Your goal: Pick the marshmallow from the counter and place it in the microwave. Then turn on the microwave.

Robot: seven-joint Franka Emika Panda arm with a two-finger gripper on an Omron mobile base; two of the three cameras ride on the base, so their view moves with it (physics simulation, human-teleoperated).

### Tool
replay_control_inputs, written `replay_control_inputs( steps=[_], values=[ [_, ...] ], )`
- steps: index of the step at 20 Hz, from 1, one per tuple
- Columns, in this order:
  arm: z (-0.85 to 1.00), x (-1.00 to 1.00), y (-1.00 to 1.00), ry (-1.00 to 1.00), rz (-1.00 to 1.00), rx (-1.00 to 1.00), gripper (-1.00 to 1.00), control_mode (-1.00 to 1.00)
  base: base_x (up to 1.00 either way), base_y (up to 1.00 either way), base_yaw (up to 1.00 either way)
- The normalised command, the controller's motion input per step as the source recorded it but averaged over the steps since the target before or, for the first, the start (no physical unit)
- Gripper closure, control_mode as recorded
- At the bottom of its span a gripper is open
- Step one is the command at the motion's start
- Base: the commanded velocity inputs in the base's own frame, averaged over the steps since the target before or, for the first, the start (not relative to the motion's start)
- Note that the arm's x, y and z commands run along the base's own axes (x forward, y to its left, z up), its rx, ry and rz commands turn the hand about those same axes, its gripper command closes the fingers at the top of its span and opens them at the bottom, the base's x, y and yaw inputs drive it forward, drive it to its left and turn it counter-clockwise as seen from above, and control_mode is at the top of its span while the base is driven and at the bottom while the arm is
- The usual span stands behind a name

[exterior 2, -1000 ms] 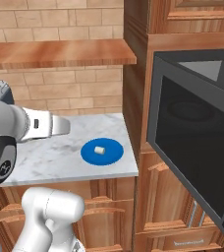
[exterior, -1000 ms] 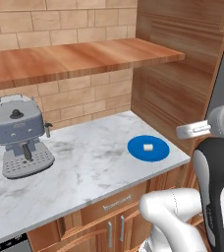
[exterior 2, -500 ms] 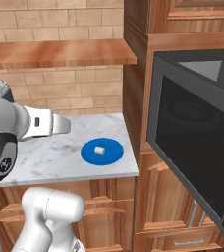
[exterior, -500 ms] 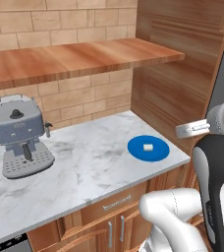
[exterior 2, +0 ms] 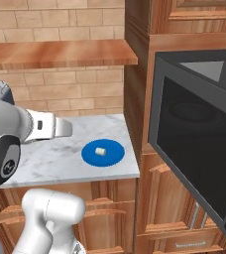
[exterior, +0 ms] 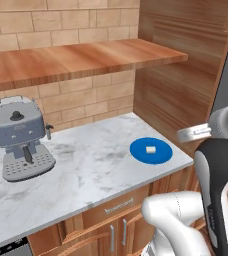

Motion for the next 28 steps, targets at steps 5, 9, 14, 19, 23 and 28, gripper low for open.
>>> replay_control_inputs(
  steps=[5,9,14,19,23,28],
  values=[
    [-0.16,0.14,0.00,0.02,0.00,0.00,-1.00,-1.00,0.00,0.00,0.00],
    [-0.13,0.14,0.00,0.08,0.00,0.00,-1.00,-1.00,0.00,0.00,0.00],
    [-0.13,0.14,0.00,0.08,0.00,0.00,-1.00,-1.00,0.00,0.00,0.00],
    [-0.15,0.17,-0.03,0.05,0.00,-0.01,-1.00,-1.00,0.00,0.00,0.00],
    [-0.21,0.20,-0.06,0.00,0.01,0.00,-1.00,-1.00,0.00,0.00,0.00],
    [-0.18,0.21,-0.07,0.02,0.00,0.00,-1.00,-1.00,0.00,0.00,0.00]
  ],
)
